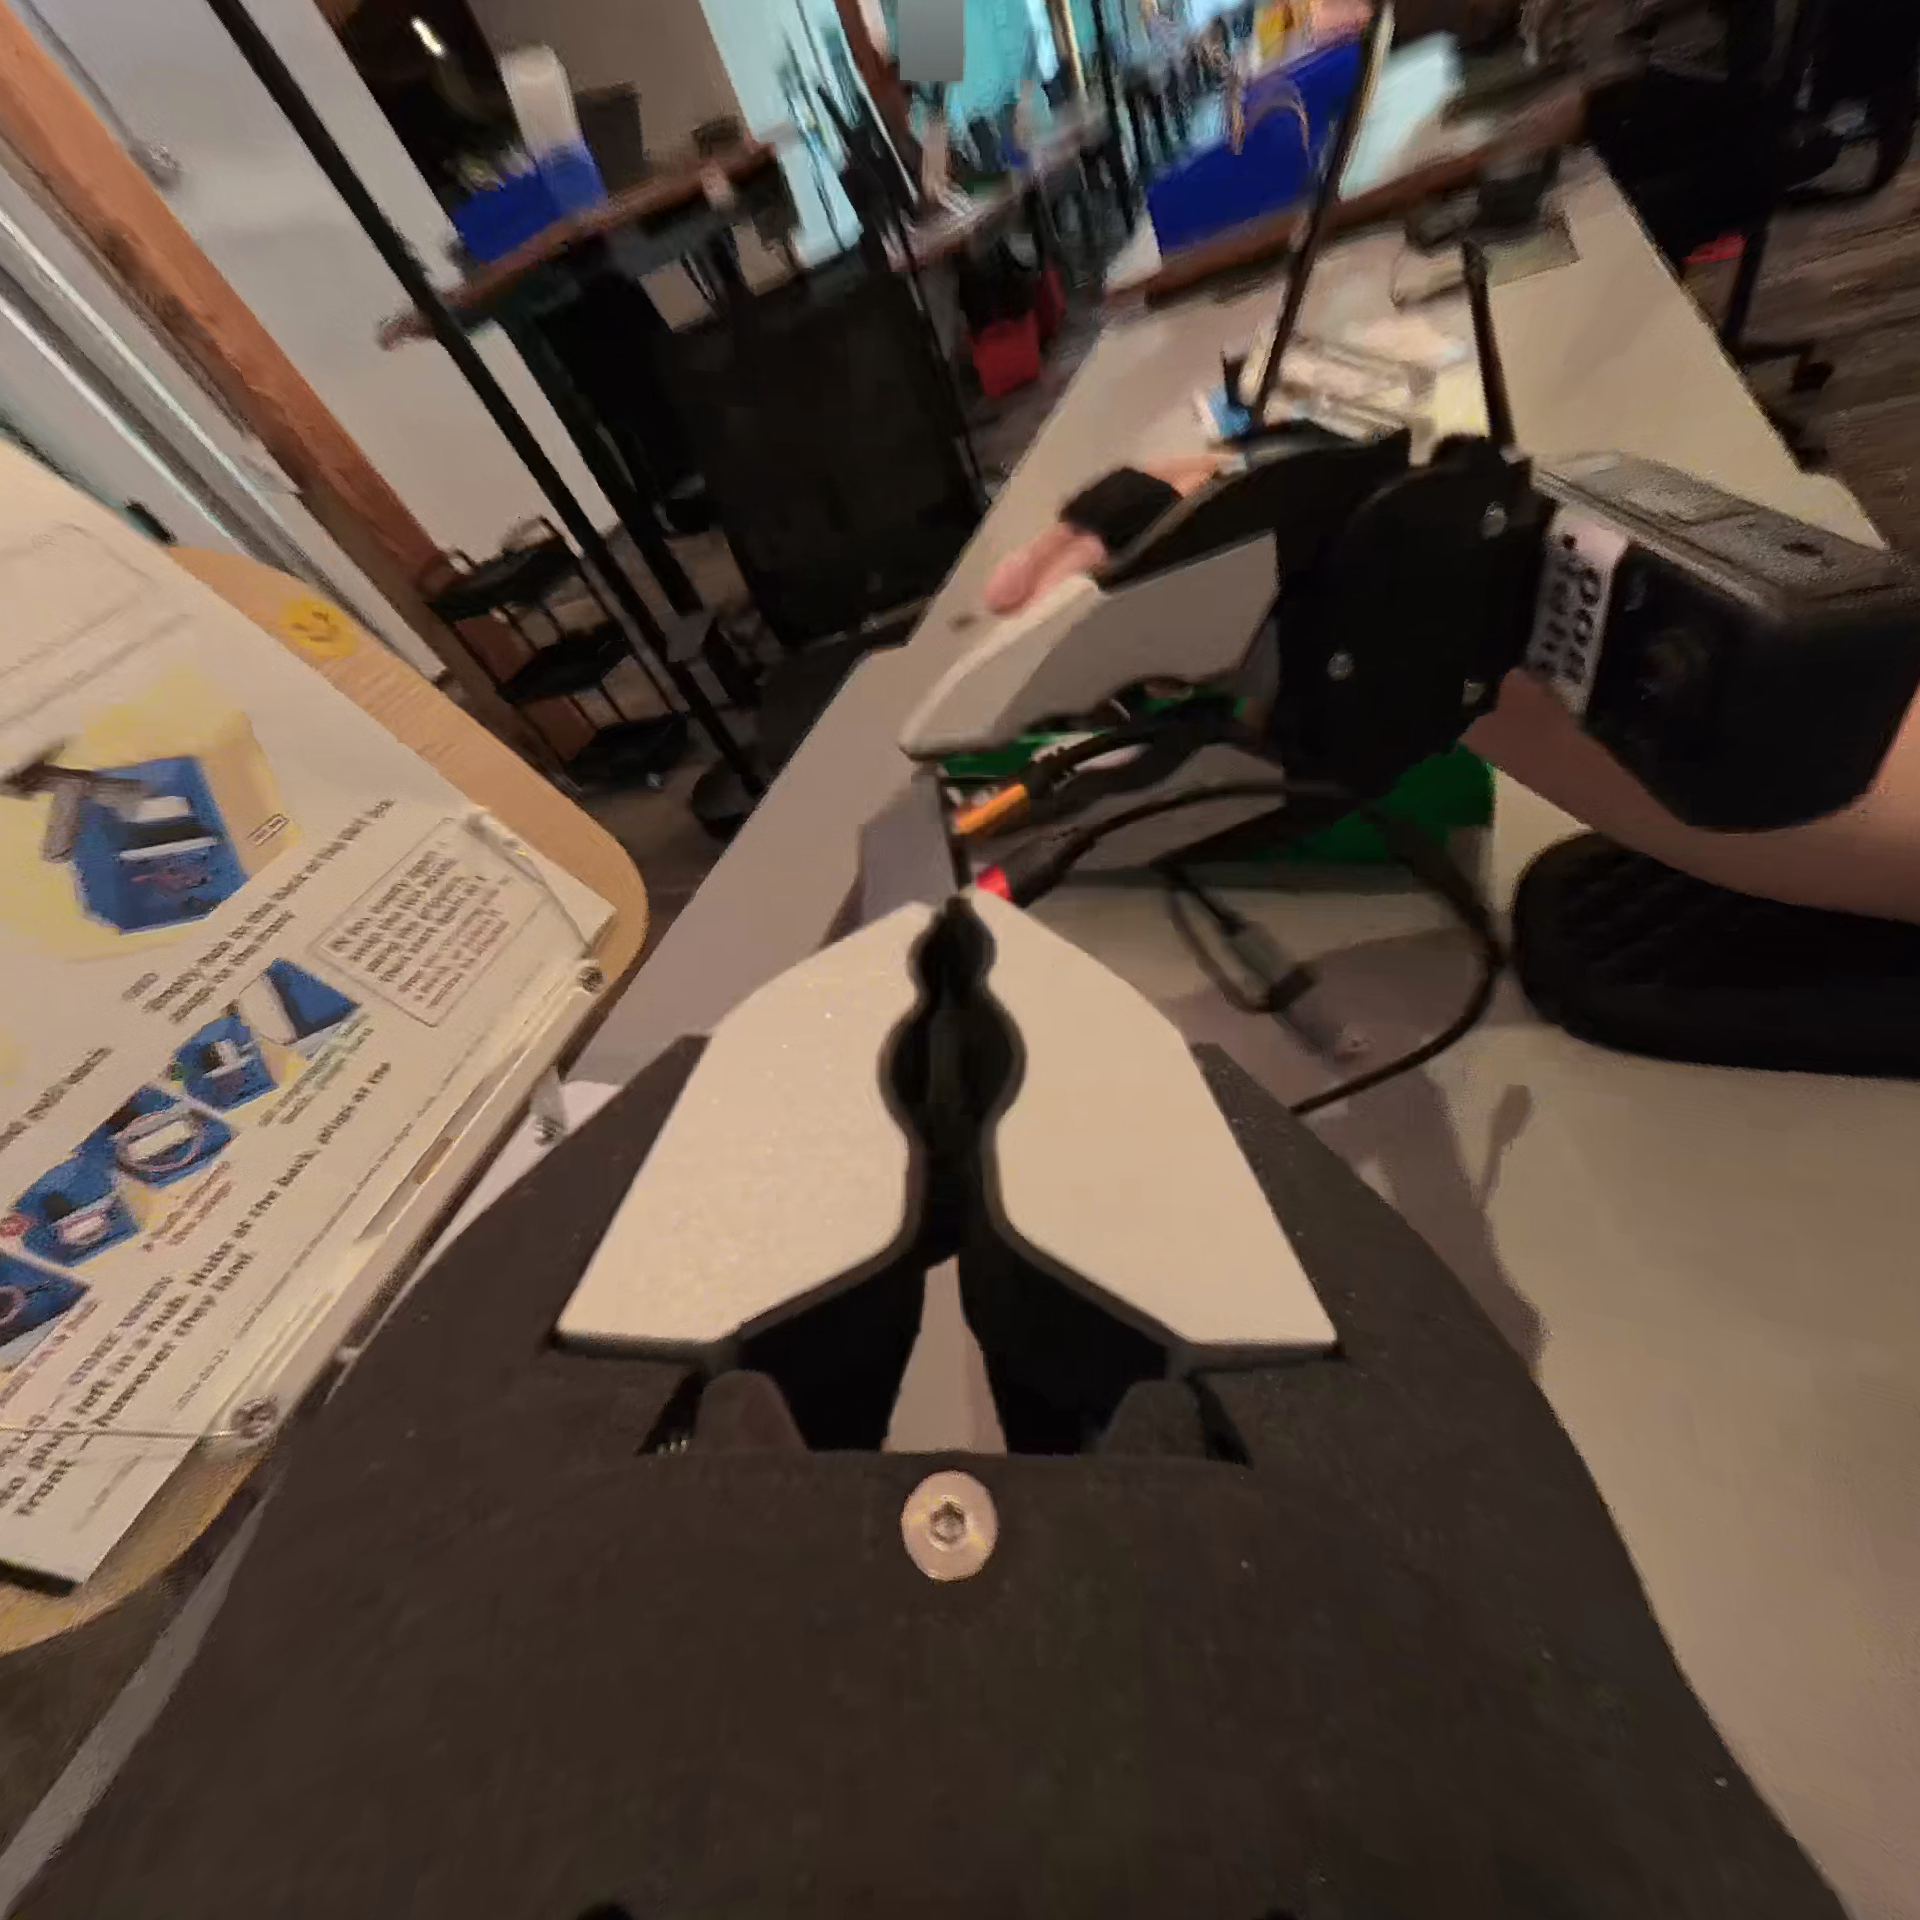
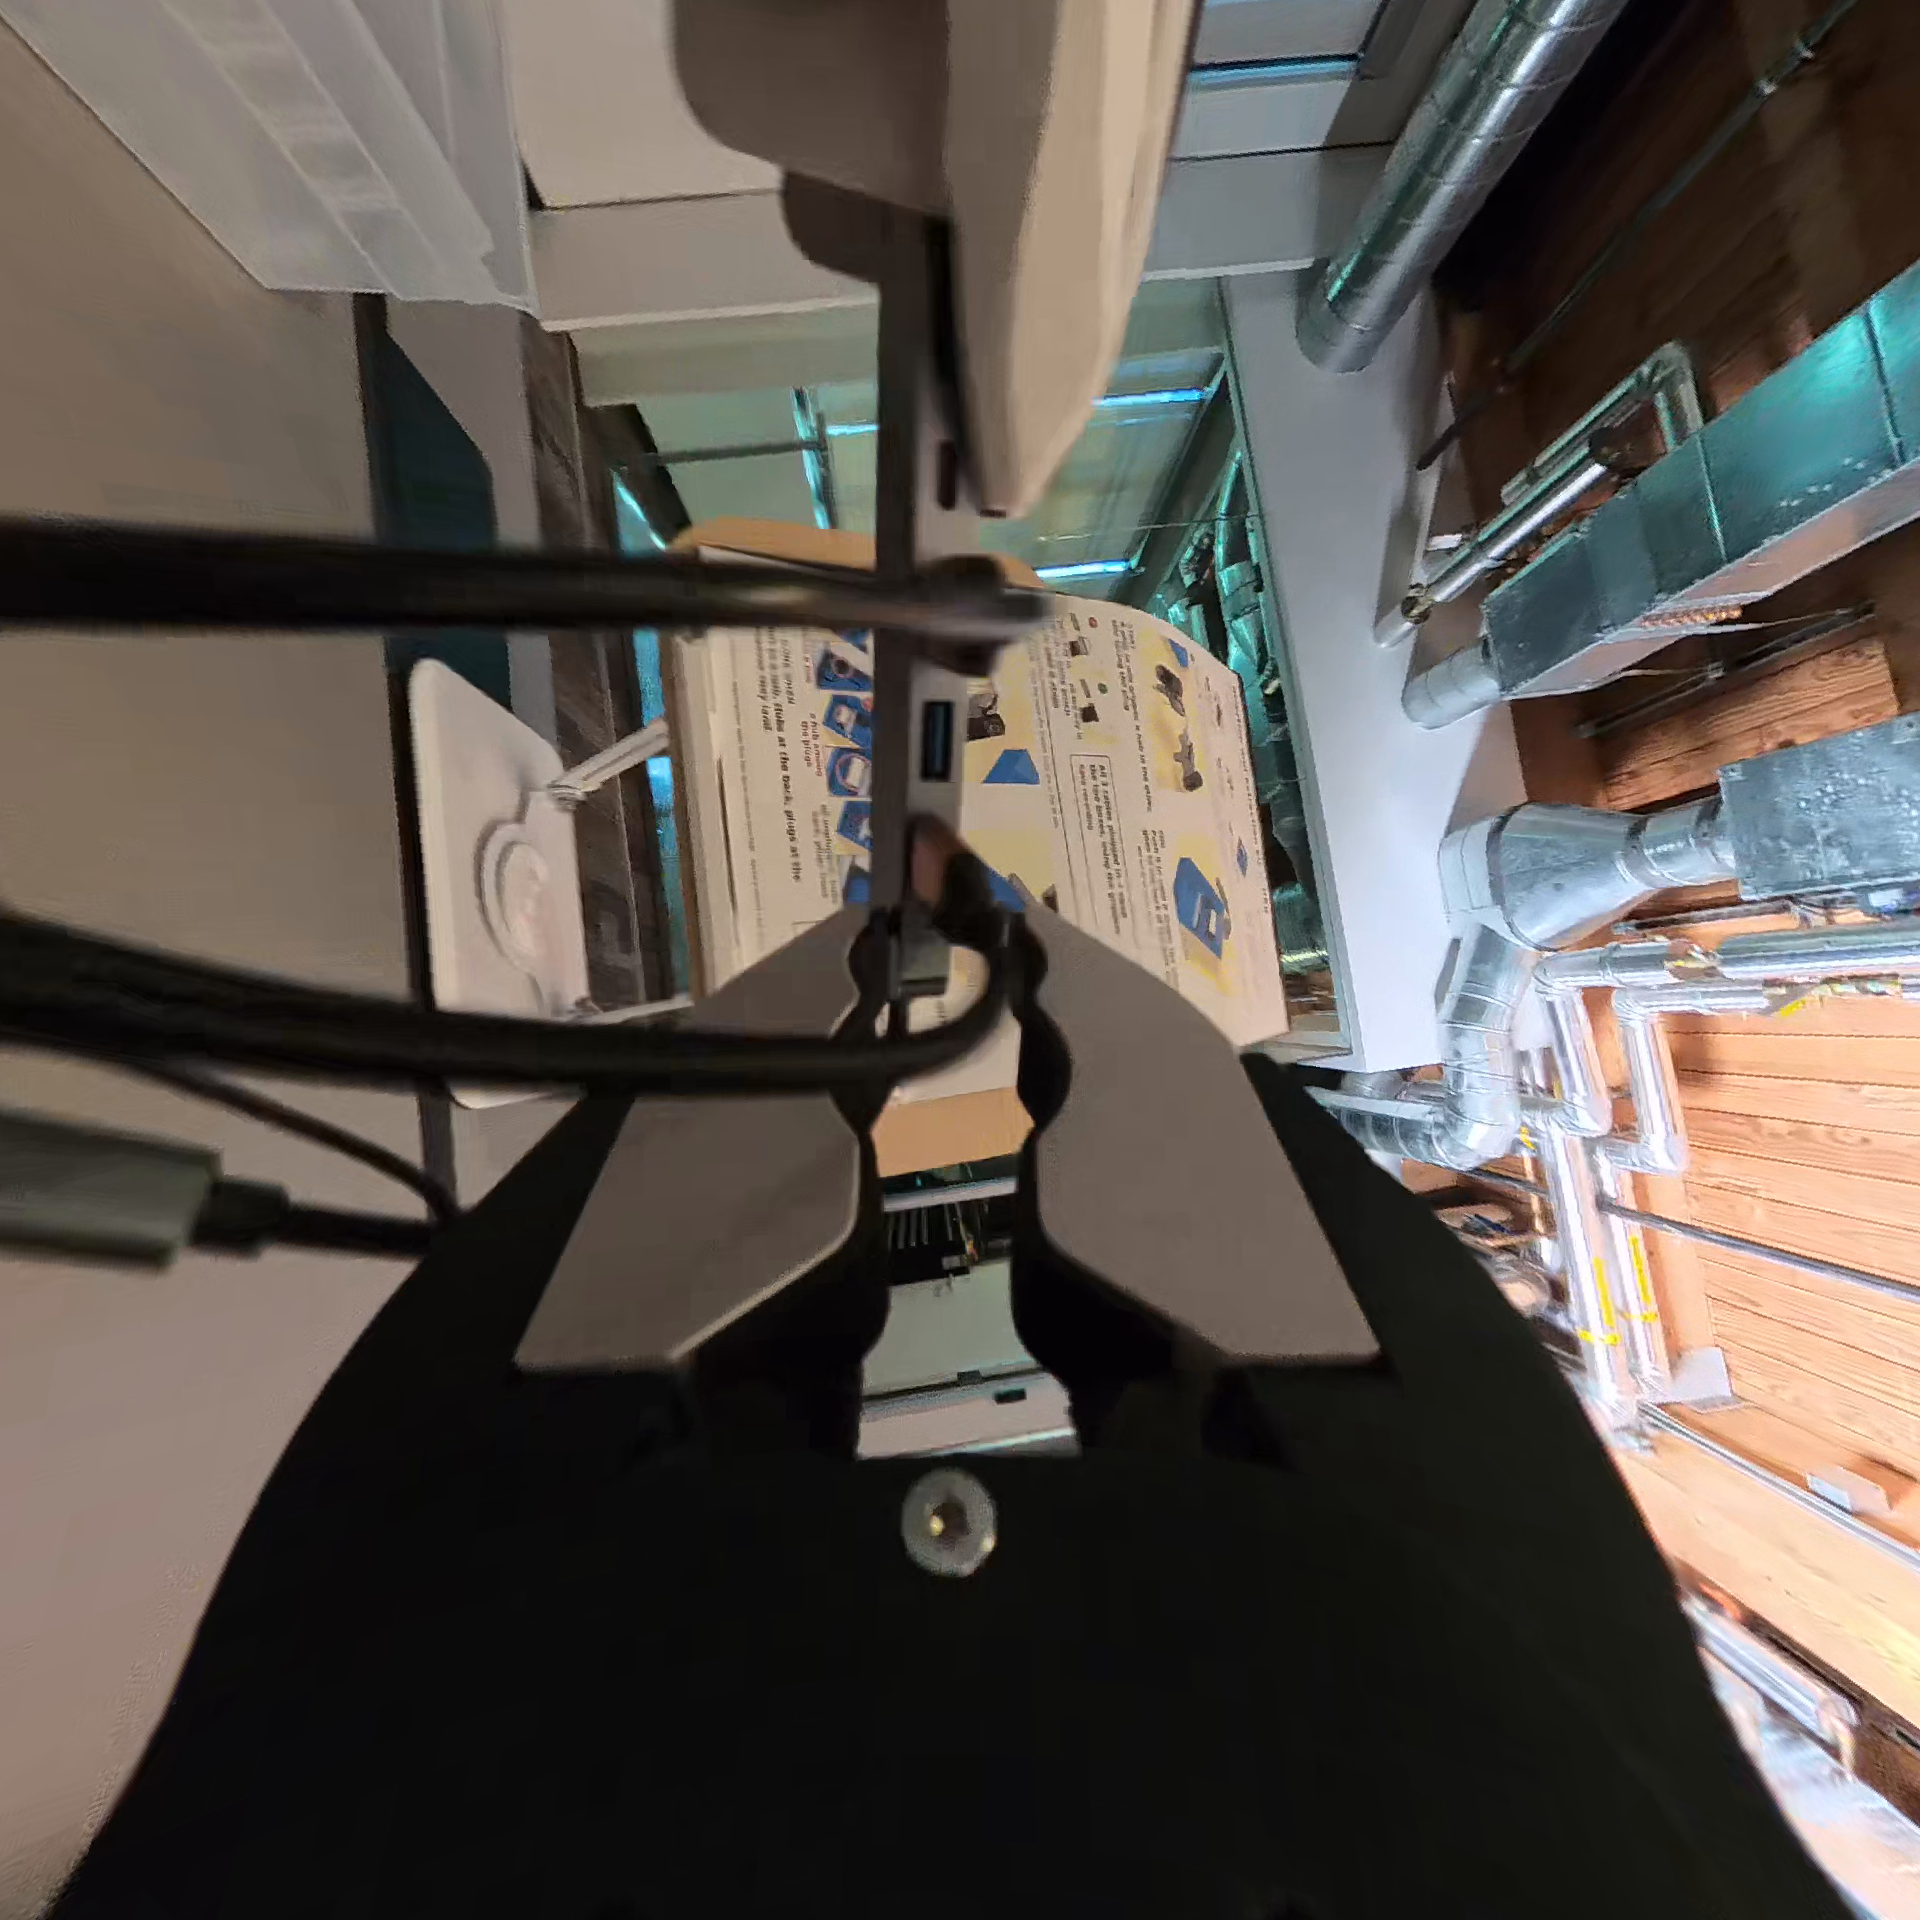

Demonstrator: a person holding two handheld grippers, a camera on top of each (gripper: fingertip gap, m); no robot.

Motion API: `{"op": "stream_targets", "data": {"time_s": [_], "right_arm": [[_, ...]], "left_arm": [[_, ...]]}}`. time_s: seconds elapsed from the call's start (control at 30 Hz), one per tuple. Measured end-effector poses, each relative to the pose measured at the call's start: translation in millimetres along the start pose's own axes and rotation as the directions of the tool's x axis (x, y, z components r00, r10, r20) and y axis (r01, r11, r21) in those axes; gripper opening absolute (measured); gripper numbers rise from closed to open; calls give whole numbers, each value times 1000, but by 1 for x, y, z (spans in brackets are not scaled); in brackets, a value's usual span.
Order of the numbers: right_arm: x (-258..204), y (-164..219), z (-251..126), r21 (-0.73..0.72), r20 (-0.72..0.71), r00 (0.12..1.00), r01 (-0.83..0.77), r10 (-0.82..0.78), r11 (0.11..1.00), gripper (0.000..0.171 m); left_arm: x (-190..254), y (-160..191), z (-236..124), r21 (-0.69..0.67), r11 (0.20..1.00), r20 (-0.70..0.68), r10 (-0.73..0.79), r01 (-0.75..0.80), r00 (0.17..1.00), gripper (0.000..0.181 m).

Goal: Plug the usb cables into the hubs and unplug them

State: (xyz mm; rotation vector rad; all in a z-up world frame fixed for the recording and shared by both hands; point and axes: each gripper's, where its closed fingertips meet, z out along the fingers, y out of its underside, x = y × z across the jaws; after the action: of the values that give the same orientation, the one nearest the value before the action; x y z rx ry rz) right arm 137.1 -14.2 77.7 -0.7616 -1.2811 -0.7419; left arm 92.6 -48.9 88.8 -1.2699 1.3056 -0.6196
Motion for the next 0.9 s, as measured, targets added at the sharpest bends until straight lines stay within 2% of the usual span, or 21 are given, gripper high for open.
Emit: {"op": "stream_targets", "data": {"time_s": [0.03, 0.07, 0.1, 0.2, 0.23, 0.37, 0.53, 0.63, 0.7, 0.77, 0.83, 0.9], "right_arm": [[-3, -1, 0, 14, 18, 1000, -13, 13, 1000, 23], [-6, -4, -1, 32, 40, 999, -35, 33, 999, 21], [-10, -5, -1, 41, 65, 996, -67, 64, 997, 12], [-16, -3, 3, 17, 142, 951, -278, 273, 960, 11], [-15, -3, 3, 16, 136, 955, -268, 263, 963, 11], [-1, 12, -1, -31, 65, 969, -238, 239, 971, 11], [19, 42, -11, -101, -22, 960, -281, 280, 954, 11], [33, 68, -21, -186, -54, 944, -330, 326, 925, 11], [44, 100, -36, -303, -75, 922, -383, 379, 873, 11], [59, 138, -62, -409, -154, 889, -455, 432, 791, 11], [70, 184, -94, -516, -286, 818, -570, 500, 639, 12], [79, 229, -132, -562, -484, 713, -697, 507, 444, 12]], "left_arm": [[-1, -6, -3, 54, 999, 2, -6, 6, 1000, 0], [0, -8, -5, 72, 997, -20, -38, 39, 999, 0], [-1, -8, -6, 78, 995, -33, -61, 63, 998, 0], [-6, -4, -6, 79, 994, -24, -74, 76, 997, 0], [-7, -6, -7, 92, 992, -19, -88, 90, 996, 0], [-24, -26, -25, 212, 954, 16, -221, 213, 975, 42], [-36, -11, -33, 142, 966, 63, -226, 216, 972, 49], [-36, -5, -26, 134, 953, 29, -279, 273, 960, 50], [-33, 0, -20, 113, 947, 6, -303, 301, 953, 49], [-29, 7, -13, 63, 947, -10, -316, 316, 949, 48], [-24, 12, -6, 27, 950, -25, -311, 312, 950, 47], [-18, 17, 1, -12, 951, -37, -309, 308, 950, 47]]}}
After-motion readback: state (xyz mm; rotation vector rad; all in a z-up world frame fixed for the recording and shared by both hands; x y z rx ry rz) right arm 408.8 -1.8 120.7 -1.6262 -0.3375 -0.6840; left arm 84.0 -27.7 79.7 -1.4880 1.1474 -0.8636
